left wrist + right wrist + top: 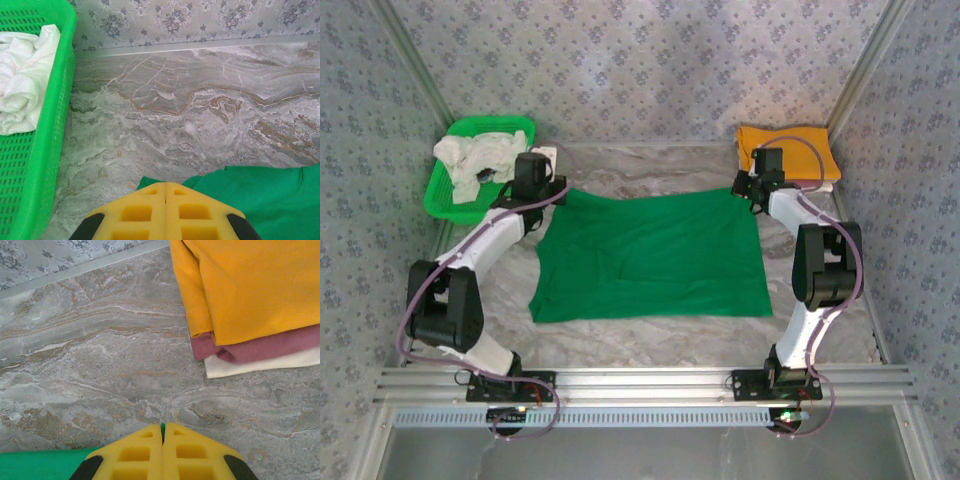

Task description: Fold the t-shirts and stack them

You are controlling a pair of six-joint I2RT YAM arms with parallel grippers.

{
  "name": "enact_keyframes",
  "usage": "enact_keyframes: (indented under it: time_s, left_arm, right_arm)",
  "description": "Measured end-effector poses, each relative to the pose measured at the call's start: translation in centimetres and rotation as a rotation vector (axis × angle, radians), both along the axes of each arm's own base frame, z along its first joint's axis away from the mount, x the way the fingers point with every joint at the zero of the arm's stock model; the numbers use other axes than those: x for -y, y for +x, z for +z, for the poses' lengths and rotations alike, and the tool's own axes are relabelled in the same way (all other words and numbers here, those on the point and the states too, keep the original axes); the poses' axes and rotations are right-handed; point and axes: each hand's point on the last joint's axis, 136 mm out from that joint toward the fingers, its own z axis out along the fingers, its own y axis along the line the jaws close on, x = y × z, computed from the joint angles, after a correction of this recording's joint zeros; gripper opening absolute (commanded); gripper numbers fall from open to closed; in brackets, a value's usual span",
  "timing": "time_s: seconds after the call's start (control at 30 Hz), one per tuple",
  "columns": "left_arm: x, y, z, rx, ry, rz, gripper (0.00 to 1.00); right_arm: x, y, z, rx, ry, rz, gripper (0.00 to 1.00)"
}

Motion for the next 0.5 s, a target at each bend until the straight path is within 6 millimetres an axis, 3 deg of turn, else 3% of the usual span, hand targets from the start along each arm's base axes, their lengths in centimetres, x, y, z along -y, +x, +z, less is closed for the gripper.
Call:
enact_keyframes:
  time_s: [0.1, 0.3, 0.5]
  left_arm:
    - [-0.1, -0.7, 1.3, 0.029, -0.007, 0.000, 0.00]
    - [-0.1, -4.4, 3.1, 0.076, -0.018, -0.017, 0.00]
    - [-0.5, -8.1, 0.5, 0.014, -0.008, -0.015, 0.00]
  right_arm:
    - [0.2, -1.0, -0.5, -0.004, 0.001, -0.003, 0.00]
    - [1.2, -3.4, -2.0, -0.031, 0.008, -0.029, 0.00]
    - [1.3, -5.7, -3.1, -0.042, 0.020, -0.042, 0.00]
